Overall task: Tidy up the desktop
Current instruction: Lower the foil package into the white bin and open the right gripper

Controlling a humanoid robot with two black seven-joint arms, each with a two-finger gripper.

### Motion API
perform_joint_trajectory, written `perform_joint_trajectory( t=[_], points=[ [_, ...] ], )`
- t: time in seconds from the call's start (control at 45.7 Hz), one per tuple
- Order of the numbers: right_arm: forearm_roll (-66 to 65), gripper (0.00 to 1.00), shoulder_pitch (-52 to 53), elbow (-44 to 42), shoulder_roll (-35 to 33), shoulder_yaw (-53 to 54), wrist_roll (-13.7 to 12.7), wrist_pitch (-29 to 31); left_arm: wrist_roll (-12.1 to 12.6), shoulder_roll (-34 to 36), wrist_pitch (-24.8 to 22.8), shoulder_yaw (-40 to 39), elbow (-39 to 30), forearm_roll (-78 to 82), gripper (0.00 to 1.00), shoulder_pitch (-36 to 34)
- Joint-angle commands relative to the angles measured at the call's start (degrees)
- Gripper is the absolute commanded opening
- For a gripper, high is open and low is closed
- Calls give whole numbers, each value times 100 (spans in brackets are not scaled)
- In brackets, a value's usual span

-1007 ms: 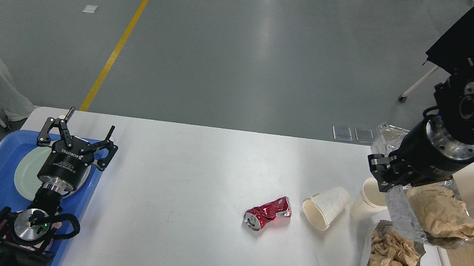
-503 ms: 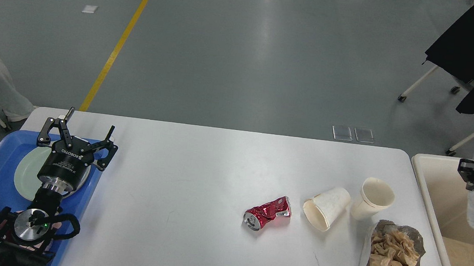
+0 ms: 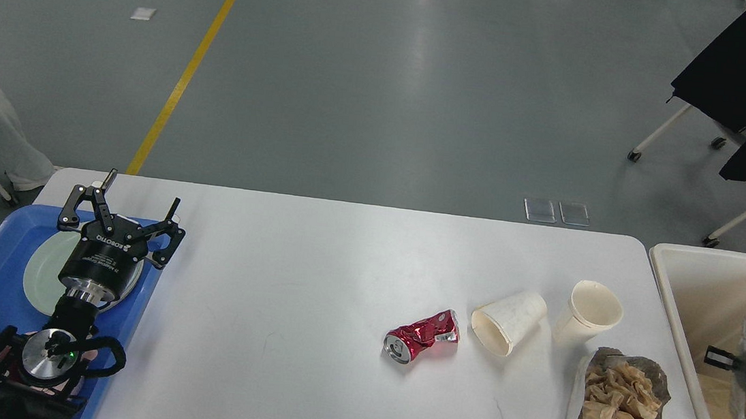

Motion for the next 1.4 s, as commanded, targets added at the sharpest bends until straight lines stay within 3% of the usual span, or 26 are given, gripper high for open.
perform_joint_trajectory(
  t=[0.0, 0.153, 0.372, 0.46, 0.481, 1.204, 1.379],
  points=[
    [19, 0, -627, -599, 265, 4, -59, -148, 0, -1, 0, 0, 0, 0, 97, 0],
    [10, 0, -961, -705, 415, -22, -278, -526, 0, 8, 0, 0, 0, 0, 97, 0],
    [10, 0, -1067, -696, 468, -14, -305, -562, 0, -1, 0, 0, 0, 0, 97, 0],
    [37, 93, -1041, -714, 468, 4, -296, -790, 0, -1, 0, 0, 0, 0, 97, 0],
    [45, 100, -1041, -705, 468, 4, -296, -877, 0, -1, 0, 0, 0, 0, 97, 0],
    [54, 100, -795, -565, 336, 48, -305, -1019, 0, 8, 0, 0, 0, 0, 97, 0],
    [63, 100, 223, 708, -313, 302, -296, -369, 0, 8, 0, 0, 0, 0, 97, 0]
  ],
)
